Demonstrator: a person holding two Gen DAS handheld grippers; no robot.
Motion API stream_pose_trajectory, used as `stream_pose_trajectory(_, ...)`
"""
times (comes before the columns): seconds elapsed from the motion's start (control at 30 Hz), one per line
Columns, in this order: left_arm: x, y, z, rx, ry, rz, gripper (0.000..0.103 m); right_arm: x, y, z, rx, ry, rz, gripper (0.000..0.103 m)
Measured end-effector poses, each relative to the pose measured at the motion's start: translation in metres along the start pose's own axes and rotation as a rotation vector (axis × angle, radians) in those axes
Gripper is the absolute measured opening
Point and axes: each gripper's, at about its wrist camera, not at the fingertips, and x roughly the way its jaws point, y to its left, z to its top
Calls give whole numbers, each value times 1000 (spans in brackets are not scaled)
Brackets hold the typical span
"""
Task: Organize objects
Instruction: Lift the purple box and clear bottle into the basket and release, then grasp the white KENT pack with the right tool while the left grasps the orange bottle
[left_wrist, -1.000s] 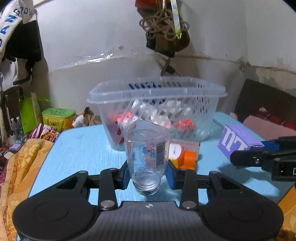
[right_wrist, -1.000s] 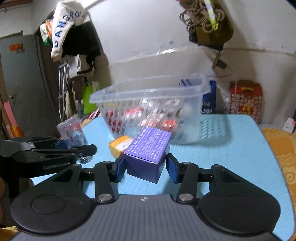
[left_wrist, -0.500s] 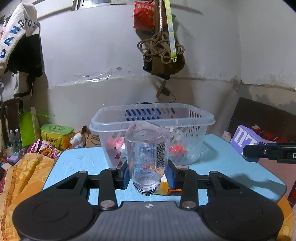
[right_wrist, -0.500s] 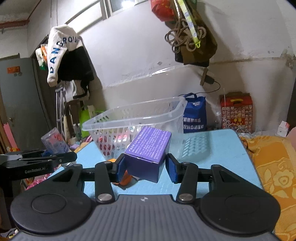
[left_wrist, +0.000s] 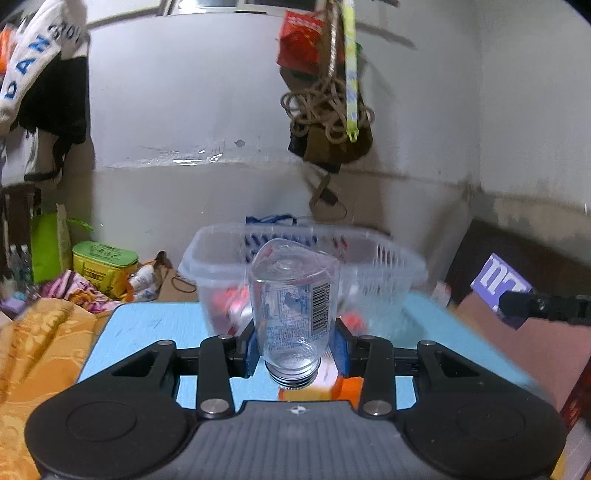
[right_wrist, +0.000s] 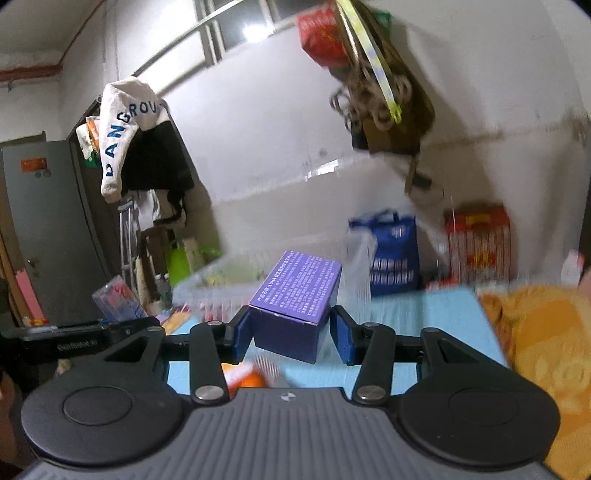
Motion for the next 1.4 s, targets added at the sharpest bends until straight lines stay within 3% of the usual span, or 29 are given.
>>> stream_pose_trajectory(0.17, 28, 0, 53, -60, -45, 3, 43, 54, 8, 40, -10, -15, 22, 49)
stream_pose_trajectory(0.27, 67, -2, 80, -78, -10, -16, 43, 96, 17, 55, -97, 13, -14, 49)
stream_pose_trajectory(0.47, 128, 5, 85, -140, 61, 18, 43, 146, 6, 54, -112, 78, -39, 51)
stream_pose_trajectory(0.5, 134, 8, 83, -159, 64, 7, 48, 149, 6, 53, -118, 88, -45, 62)
stream_pose_trajectory(0.53, 137, 10, 81, -167, 59, 4, 66, 152, 6, 53, -120, 101, -50, 72)
stream_pose_trajectory(0.57, 137, 11, 78, -164, 53, 31, 79, 147, 6, 52, -115, 86, -69, 94)
stream_pose_trajectory(0.6, 135, 11, 77, -155, 45, 55, 98, 139, 7, 50, -105, 49, -91, 103)
stream_pose_trajectory(0.63, 130, 12, 75, -141, 27, 64, 103, 128, 9, 49, -98, 13, -93, 103)
stream_pose_trajectory(0.7, 113, 17, 69, -133, 2, 48, 103, 105, 10, 44, -75, -10, -59, 103)
stream_pose_trajectory(0.83, 77, 25, 38, -97, 15, 7, 103, 59, 15, 21, -36, 33, -32, 103)
stream_pose_trajectory(0.93, 70, 14, -1, -37, 98, -7, 103, 35, 6, -13, 58, 82, -25, 103)
stream_pose_trajectory(1.0, 79, 6, -22, 23, 186, -20, 103, 34, -1, -25, 94, 161, -37, 103)
stream_pose_trajectory(1.07, 86, -3, -38, 71, 244, -20, 103, 36, -11, -28, 124, 175, -58, 103)
stream_pose_trajectory(1.17, 93, -19, -45, 134, 267, -18, 103, 36, -22, -30, 170, 189, -77, 103)
stream_pose_trajectory(1.3, 101, -33, -48, 141, 278, -26, 103, 39, -28, -35, 197, 211, -95, 103)
stream_pose_trajectory(1.4, 110, -42, -53, 174, 296, 25, 102, 43, -26, -37, 187, 233, -89, 103)
